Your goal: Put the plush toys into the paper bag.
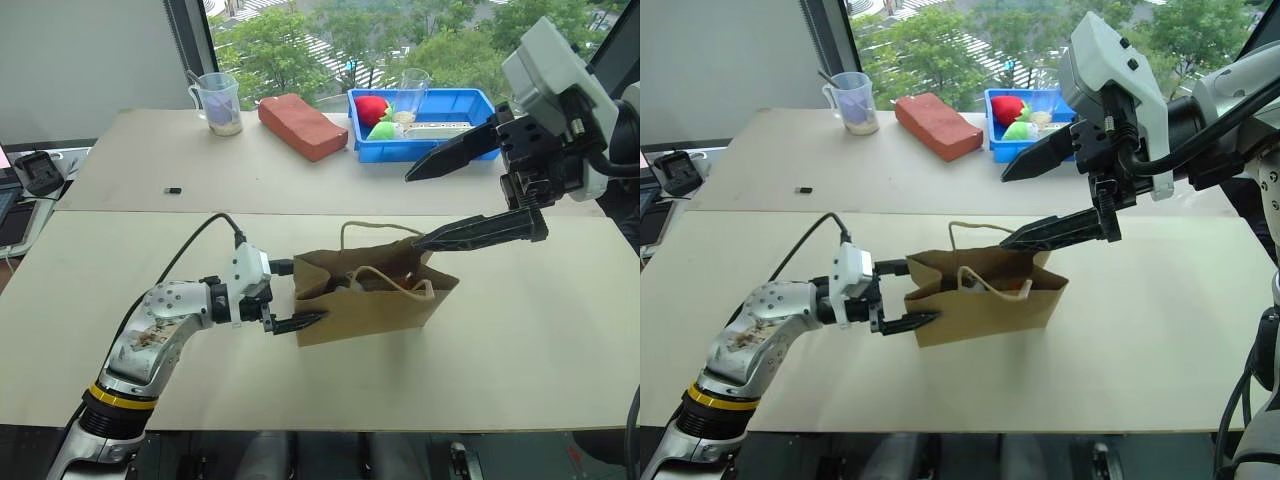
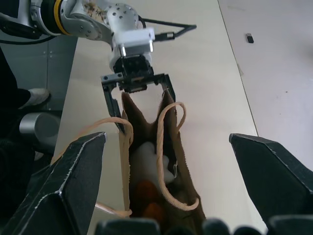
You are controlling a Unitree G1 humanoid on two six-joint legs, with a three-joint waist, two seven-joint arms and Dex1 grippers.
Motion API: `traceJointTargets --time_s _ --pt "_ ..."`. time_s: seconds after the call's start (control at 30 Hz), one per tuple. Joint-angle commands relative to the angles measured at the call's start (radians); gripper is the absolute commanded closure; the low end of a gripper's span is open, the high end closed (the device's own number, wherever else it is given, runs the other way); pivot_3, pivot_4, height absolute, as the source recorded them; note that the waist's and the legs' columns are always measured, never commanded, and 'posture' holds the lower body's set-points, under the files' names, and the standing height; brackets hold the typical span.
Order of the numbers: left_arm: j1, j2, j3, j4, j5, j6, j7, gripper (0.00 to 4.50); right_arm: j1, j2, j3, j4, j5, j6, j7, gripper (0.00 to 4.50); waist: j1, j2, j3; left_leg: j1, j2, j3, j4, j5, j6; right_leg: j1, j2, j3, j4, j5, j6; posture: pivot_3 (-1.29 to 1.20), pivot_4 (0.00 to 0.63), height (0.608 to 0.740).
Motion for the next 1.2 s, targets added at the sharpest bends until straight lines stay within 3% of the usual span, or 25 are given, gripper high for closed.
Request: traceJointTargets --time_s 0.03,0.23,0.27,0.37,0.5,0.7,0.9,1.0,1.2 --pt "-0.024 -0.019 -0.003 0.020 0.021 -0.050 -0.005 1.39 -0.022 -0.003 -0.026 -0.016 0.010 0.001 -0.007 0.00 0.000 0.000 0.000 0.000 0.000 0.000 0.000 0.000 0.000 0.000 0.000 0.000 0.000 0.000 0.000 0.00 0.150 0.740" --pt "-0.051 -0.043 -0.007 0.064 0.021 -0.054 -0.018 4.30 0.013 -0.010 -0.032 -0.031 0.008 -0.005 -0.021 0.00 0.001 0.000 0.000 0.000 0.000 0.000 0.000 0.000 0.000 0.000 0.000 0.000 0.000 0.000 0.000 0.00 0.150 0.740" --pt "-0.062 -0.047 -0.006 0.072 0.013 -0.052 -0.027 4.49 0.025 -0.015 -0.035 -0.037 0.010 -0.005 -0.023 0.00 0.002 0.000 0.000 0.000 0.000 0.000 0.000 0.000 0.000 0.000 0.000 0.000 0.000 0.000 0.000 0.00 0.150 0.740" --pt "-0.090 -0.040 0.004 0.084 -0.027 -0.020 -0.077 4.49 0.043 -0.032 -0.051 -0.048 0.021 0.004 -0.023 0.00 0.001 0.000 0.000 -0.001 0.000 0.000 0.001 0.000 0.000 0.000 0.000 0.000 0.000 0.000 0.000 0.00 0.150 0.740" --pt "-0.231 0.001 -0.002 0.232 -0.029 -0.055 -0.243 4.49 0.029 -0.097 -0.103 -0.020 0.054 0.060 -0.014 0.00 0.004 0.000 0.000 -0.002 0.000 -0.001 0.001 0.000 0.000 -0.001 0.000 -0.002 0.000 0.000 0.000 0.00 0.150 0.740" --pt "-0.343 -0.080 -0.042 0.510 0.049 -0.235 -0.340 4.49 0.025 -0.126 -0.128 -0.028 0.073 0.105 -0.054 0.00 -0.002 0.000 0.000 -0.001 -0.001 0.001 0.001 0.000 0.001 0.000 0.000 -0.002 0.000 0.000 0.000 0.00 0.150 0.740" --pt "-0.387 -0.124 -0.033 0.620 0.081 -0.310 -0.367 4.49 0.053 -0.150 -0.145 -0.045 0.095 0.119 -0.079 0.00 0.000 0.000 0.000 -0.003 0.000 0.001 0.001 0.000 0.001 -0.003 0.001 -0.002 0.001 0.000 0.000 0.00 0.150 0.740" --pt "-0.396 -0.111 -0.019 0.622 0.079 -0.305 -0.373 3.61 0.060 -0.152 -0.145 -0.045 0.100 0.114 -0.088 0.00 -0.001 0.000 0.000 -0.003 0.000 0.001 0.001 0.000 0.001 -0.002 0.000 -0.002 0.000 0.000 0.001 0.00 0.150 0.740" --pt "-0.358 0.025 0.073 0.347 -0.016 -0.045 -0.315 0.72 0.170 -0.185 -0.196 -0.033 0.078 0.081 -0.107 0.00 -0.001 0.000 0.000 -0.004 0.001 0.000 0.002 0.000 0.001 -0.003 0.000 -0.002 0.002 0.000 0.001 0.00 0.150 0.740"
